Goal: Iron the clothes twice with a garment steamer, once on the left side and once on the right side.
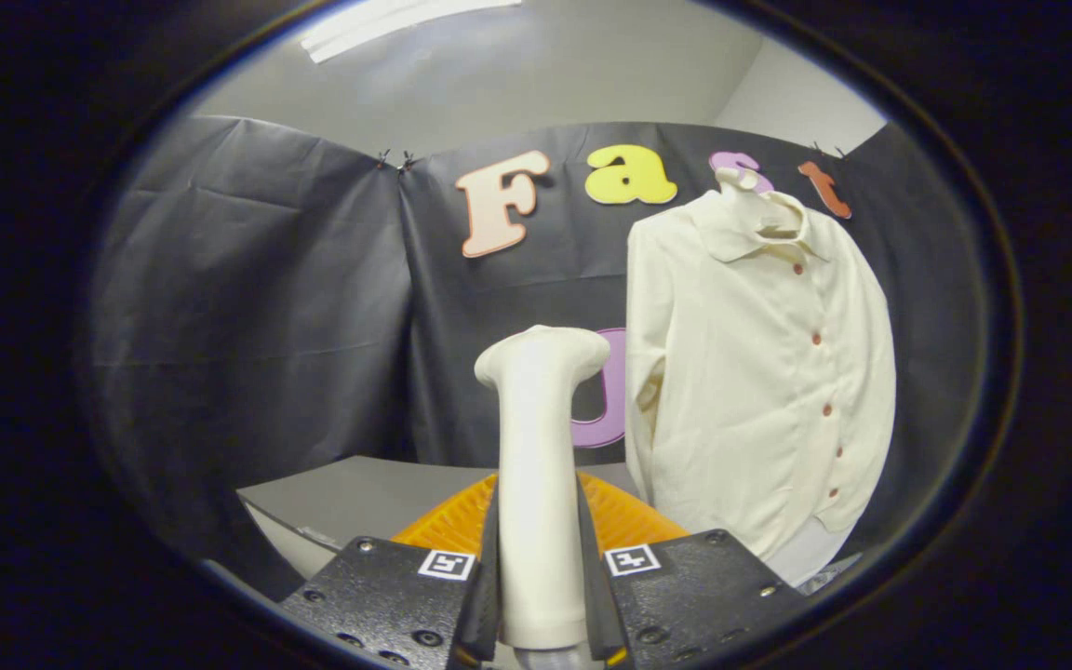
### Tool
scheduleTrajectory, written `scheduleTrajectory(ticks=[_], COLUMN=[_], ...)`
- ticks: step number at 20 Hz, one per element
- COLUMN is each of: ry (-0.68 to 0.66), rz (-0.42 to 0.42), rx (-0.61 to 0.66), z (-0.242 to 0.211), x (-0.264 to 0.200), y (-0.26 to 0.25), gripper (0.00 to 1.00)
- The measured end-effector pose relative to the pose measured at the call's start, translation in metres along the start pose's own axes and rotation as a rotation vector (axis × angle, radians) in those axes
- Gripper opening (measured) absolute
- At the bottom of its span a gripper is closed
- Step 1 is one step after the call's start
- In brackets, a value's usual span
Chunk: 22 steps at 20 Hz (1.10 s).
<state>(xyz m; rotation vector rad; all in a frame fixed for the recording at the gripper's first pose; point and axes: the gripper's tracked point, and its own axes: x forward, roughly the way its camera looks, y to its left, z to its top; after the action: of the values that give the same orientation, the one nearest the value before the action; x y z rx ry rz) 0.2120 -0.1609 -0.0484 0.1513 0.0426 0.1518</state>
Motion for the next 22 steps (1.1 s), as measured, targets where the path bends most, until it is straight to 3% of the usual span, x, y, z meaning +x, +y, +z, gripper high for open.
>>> scheduleTrajectory(ticks=[6,12,22], ry=[-0.114,-0.143,-0.120], rz=[-0.064,-0.120,-0.119], rx=[-0.013,0.019,0.188], z=[0.038,0.040,-0.017], x=[-0.003,0.011,0.033], y=[-0.066,-0.121,-0.170], gripper=[0.36,0.37,0.37])
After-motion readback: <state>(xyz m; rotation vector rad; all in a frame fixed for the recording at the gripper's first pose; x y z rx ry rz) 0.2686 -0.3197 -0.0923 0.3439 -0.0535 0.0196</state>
